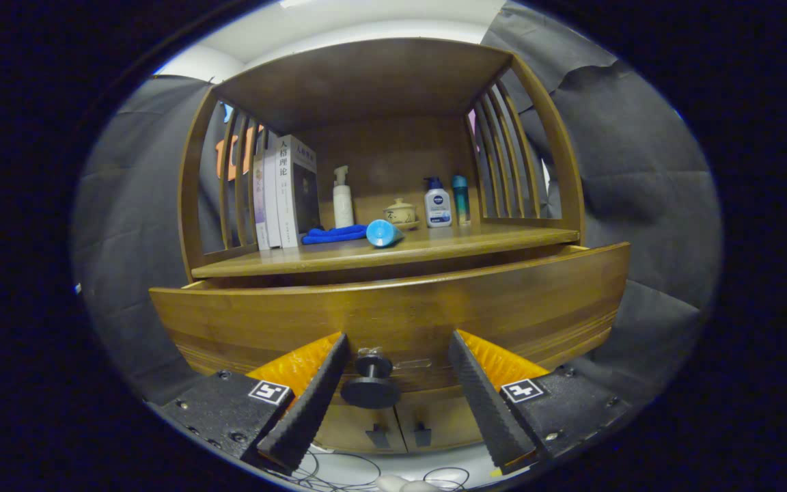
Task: Pull open the drawer, take out the items inside it, and place them on the countertop above the cabinet.
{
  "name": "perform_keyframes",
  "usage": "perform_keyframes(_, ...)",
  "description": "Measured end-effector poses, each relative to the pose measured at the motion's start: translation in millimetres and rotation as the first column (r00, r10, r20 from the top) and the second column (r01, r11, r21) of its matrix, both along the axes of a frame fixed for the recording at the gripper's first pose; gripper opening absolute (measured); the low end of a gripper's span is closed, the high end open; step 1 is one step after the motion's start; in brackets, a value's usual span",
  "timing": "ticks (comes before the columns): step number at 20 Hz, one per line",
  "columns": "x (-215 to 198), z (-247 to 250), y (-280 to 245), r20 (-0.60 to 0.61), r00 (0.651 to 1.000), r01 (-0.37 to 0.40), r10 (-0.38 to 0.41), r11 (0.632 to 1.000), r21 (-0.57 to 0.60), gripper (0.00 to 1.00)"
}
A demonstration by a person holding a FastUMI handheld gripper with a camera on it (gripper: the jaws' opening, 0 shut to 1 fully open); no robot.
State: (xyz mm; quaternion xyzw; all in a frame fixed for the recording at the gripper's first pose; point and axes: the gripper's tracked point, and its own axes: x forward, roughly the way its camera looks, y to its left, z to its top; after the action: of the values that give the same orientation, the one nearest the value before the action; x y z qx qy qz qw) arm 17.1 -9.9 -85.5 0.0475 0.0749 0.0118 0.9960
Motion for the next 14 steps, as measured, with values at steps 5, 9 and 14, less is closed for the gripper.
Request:
perform_keyframes(5,-0.3,0.1,0.0,-0.008,1.0,0.0,0.0,1.0,0.002,0.98)
perform_keyframes(9,-0.4,-1.0,-0.3,-0.015,1.0,0.0,0.0,1.0,0.002,0.98)
perform_keyframes(14,-2.9,-8.5,-0.2,-0.082,0.997,-0.003,0.003,1.0,-0.008,0.98)
